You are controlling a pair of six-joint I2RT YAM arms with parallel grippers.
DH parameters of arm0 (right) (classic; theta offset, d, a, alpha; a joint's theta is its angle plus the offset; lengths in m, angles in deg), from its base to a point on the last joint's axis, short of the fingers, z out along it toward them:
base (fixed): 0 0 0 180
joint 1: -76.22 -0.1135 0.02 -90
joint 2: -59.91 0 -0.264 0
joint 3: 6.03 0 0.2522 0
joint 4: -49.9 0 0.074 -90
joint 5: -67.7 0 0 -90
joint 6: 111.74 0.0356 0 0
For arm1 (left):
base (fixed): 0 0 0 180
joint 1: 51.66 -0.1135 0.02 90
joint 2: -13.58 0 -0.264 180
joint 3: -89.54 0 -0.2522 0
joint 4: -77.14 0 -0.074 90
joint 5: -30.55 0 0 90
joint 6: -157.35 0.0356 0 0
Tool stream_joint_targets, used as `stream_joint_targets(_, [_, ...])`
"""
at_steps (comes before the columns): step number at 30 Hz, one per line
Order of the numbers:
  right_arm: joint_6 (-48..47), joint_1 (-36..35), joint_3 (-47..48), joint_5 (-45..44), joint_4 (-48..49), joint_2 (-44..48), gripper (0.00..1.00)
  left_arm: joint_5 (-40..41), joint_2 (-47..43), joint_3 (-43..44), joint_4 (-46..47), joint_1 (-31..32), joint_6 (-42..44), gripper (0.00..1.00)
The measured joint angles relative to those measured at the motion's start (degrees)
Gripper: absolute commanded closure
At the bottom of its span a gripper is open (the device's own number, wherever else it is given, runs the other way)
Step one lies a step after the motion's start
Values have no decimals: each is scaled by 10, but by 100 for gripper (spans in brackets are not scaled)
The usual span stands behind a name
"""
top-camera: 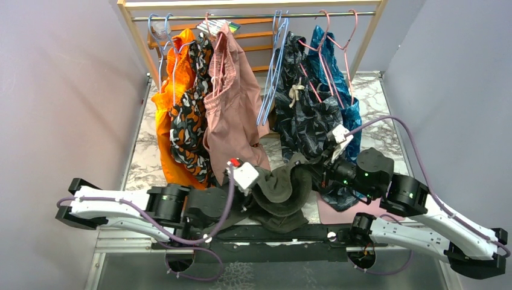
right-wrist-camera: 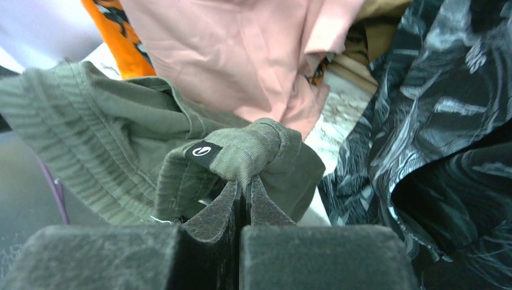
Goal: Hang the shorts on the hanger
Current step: Adjust the shorts at the center of the board.
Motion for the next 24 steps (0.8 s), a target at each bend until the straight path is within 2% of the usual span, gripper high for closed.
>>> stream_joint_targets(4, [28,0,-16,-14,-13,-17,99,0,47,-16,-18,-27,-49,100])
stream_joint_targets(10, [60,0,-21,-31,-24,-53,99,-66,102,-39,-30,-163,-104,100])
stream_joint_targets(12, [70,0,-23,-41,-32,-57,99,-80,118,-43,-30,-188,-125,100])
stream_joint_targets(18, [102,0,-23,-77,-75,-60,99,-93,123,-75,-49,-226,-193,100])
stream_joint_targets(24, [113,0,-17,-88,-113,-49,99,-92,85,-79,-102,-235,-236,100])
